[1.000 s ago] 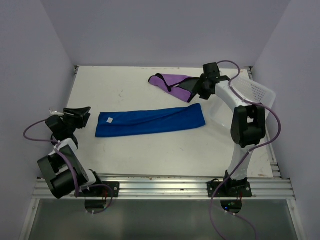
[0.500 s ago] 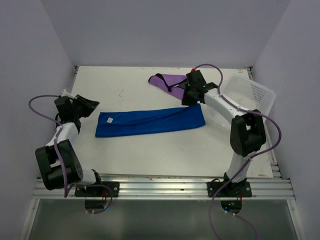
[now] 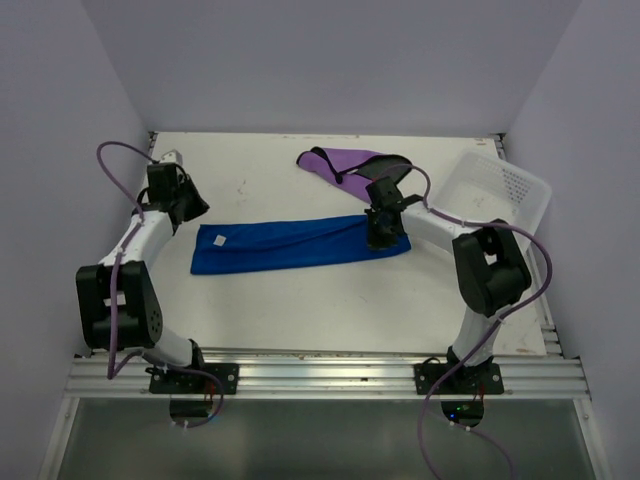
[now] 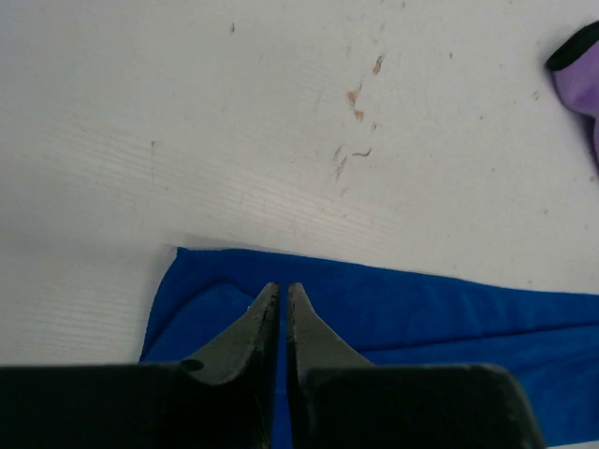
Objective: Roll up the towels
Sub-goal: Fold the towel
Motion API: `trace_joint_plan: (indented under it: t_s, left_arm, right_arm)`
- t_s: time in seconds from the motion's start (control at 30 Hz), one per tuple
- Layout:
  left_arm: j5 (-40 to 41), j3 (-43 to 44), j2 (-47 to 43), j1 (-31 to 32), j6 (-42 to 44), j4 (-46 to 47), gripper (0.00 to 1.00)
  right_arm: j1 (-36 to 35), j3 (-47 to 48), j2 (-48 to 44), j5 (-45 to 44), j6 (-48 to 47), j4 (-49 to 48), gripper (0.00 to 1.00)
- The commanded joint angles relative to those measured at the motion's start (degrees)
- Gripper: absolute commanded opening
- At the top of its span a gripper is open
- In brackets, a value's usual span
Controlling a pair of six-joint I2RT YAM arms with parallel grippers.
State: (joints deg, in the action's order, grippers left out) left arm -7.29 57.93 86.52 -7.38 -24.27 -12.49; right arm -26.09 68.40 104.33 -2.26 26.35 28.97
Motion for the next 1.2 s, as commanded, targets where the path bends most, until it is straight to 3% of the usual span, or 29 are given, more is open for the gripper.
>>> trace_joint_plan:
  t_s: [0.0,0.5,1.17]
  left_arm:
    - [6.1,1.9,1.8,2.4,3.9,-3.6,0.10]
    - [15.4,2.2,6.8,6.8,5.5,-1.9,0.26]
    - [21.4,6.2,15.3,10.7,4.3,-7.1,0.27]
  right_arm:
    - [-0.1,-0.5,0.9,-0.8,-1.9,-4.4,0.00]
    - [-0.1,-1.7,2.4,-0.1,-3.5,-4.8,0.00]
    - [-0.1,-1.3,4.5,0.6,-4.0,-4.8,0.00]
